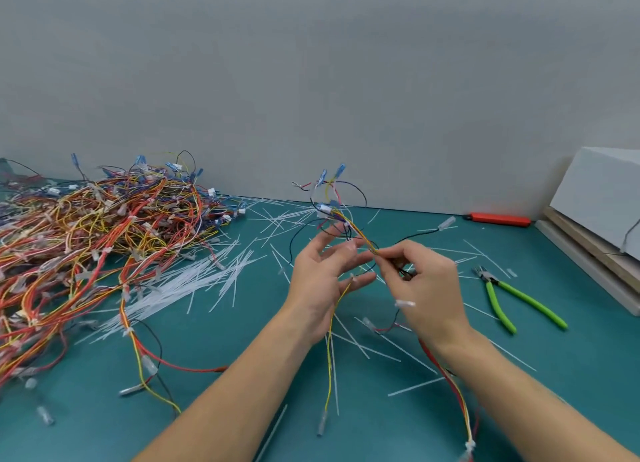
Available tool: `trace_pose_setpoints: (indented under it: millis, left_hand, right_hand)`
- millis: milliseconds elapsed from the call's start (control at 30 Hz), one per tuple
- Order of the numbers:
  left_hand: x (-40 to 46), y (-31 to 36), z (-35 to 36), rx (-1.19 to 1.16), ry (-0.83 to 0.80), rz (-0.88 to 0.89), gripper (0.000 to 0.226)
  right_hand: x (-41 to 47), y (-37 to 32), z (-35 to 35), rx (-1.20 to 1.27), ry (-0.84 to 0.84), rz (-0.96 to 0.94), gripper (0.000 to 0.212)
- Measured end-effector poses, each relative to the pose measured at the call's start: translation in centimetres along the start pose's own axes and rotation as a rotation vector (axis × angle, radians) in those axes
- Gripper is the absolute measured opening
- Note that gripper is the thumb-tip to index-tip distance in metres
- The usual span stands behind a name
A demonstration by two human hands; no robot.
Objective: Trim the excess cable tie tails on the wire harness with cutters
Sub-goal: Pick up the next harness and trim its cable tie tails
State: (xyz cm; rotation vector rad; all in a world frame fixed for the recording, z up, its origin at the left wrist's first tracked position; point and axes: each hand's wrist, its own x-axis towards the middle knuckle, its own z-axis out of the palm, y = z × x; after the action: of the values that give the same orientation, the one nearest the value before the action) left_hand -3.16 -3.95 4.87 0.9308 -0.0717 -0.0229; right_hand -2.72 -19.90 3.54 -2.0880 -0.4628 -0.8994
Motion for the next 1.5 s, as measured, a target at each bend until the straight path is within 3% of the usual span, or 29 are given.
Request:
trace_pose_setpoints:
  millis: [167, 233, 300, 433, 500, 633, 733, 900, 967, 1033, 1133, 1200, 1267, 1367, 1500]
  left_hand:
    - [-0.1, -0.8, 0.6, 0.213, -0.06, 0.1, 0.024]
    - [-0.3, -1.1, 0.6, 0.339, -0.058, 0.189, 0.03]
    - [-0.5, -1.4, 0.4, 0.52, -0.015, 0.355, 0.036]
    - [-1.4, -2.7, 0.6, 0.819, -0.069, 0.768, 0.037]
    - [-1.4, -2.8, 0.5, 0.809, -0.083, 0.824, 0.037]
    - [-1.3, -2.4, 0.4, 0.797, -0.127, 0.875, 0.039]
    - [-1.8, -2.5, 1.0, 0.764, -0.171, 0.889, 0.041]
    - [-2.2, -2.5, 1.8, 0.543, -0.071, 0.771, 0.037]
    - [-2.3, -2.7, 1.9, 0.527, 0.02, 0.75, 0.036]
    - [-2.2, -2.7, 1.9, 0.503, 0.1, 0.571, 0.031]
    - [-2.0, -1.8, 1.9, 0.343, -0.17, -0.009, 0.044]
    - [-2.3, -1.5, 2.0, 0.321, -0.386, -0.241, 0.063]
    - [-2.8, -1.2, 2.2, 0.283, -0.565, -0.351, 0.065]
    - [-3.0, -0.6, 2.6, 0.184, -0.701, -0.399, 0.046]
    - [-1.9, 0.7, 3.4, 0.225, -0.537, -0.337, 0.036]
  right_hand:
    - [0.8, -1.3, 0.5, 0.529, 0.003, 0.626, 0.008]
    - [1.4, -1.8, 0.8, 0.701, 0.009, 0.796, 0.002]
    - [1.9, -2.3, 1.3, 0.889, -0.006, 0.926, 0.01]
    - [2.3, -3.1, 1.4, 1.086, -0.268, 1.136, 0.024]
    - [2.6, -3.2, 1.2, 1.108, -0.366, 1.191, 0.03]
    - [2.6, -3.1, 1.2, 1.173, -0.304, 1.298, 0.027]
    - [3.1, -2.8, 1.2, 1.38, -0.22, 1.365, 0.02]
    - [5.9, -3.3, -0.1, 1.37, -0.199, 1.213, 0.016]
    - [7.3, -4.2, -0.3, 1.439, -0.031, 1.222, 0.01]
    - [9.1, -4.5, -0.4, 1.494, 0.152, 1.222, 0.017]
    - [12.5, -4.9, -1.2, 1.473, 0.314, 1.137, 0.033]
    - [14.5, -5.0, -2.0, 1.435, 0.358, 1.063, 0.037]
    - [15.9, -4.8, -3.2, 1.361, 0.396, 0.98, 0.036]
    - [17.3, -4.1, -4.9, 1.249, 0.448, 0.886, 0.027]
    - [17.8, -2.3, -6.8, 1.09, 0.459, 0.856, 0.013]
